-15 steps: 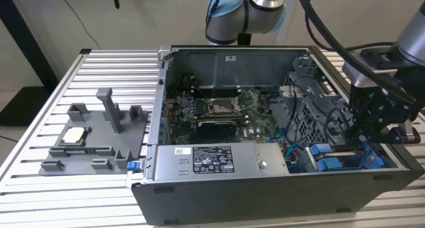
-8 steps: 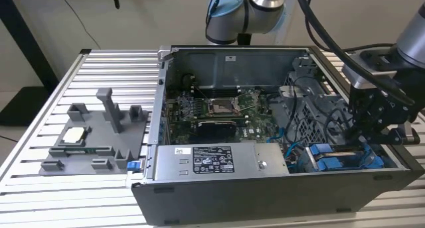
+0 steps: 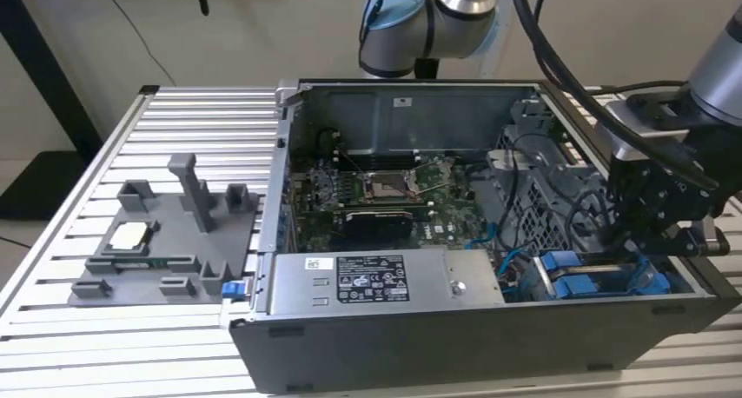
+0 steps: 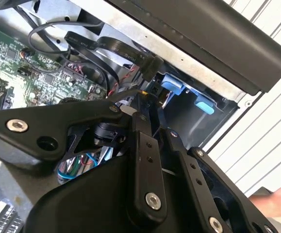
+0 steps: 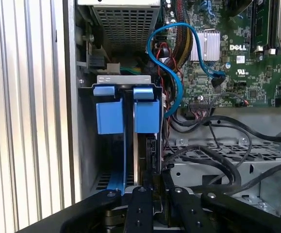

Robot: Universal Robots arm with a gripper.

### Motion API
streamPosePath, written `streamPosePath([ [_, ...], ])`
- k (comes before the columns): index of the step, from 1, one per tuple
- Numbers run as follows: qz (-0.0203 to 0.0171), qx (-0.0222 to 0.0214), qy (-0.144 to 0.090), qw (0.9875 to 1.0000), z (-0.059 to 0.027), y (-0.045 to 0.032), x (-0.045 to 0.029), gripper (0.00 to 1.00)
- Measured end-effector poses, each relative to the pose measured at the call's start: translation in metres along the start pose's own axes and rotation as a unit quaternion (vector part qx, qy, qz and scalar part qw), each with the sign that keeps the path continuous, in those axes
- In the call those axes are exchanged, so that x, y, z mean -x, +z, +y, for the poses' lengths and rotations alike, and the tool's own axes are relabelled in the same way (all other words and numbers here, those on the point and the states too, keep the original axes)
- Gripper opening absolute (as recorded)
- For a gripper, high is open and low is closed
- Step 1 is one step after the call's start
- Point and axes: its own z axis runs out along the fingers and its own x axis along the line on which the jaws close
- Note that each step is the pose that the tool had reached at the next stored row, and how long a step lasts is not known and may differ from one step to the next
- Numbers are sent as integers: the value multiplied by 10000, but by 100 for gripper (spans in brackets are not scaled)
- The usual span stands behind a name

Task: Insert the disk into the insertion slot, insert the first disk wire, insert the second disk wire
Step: 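Insert the first disk wire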

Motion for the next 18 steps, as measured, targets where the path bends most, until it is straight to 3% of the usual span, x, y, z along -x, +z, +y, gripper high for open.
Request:
streamPosePath([
  [5,-6,0,0,10000,1,20,-1,20],
  [6,-3,0,0,10000,0,11,0,27],
  [7,-5,0,0,10000,0,-2,0,27],
  [18,-3,0,0,10000,-8,-397,35,27],
])
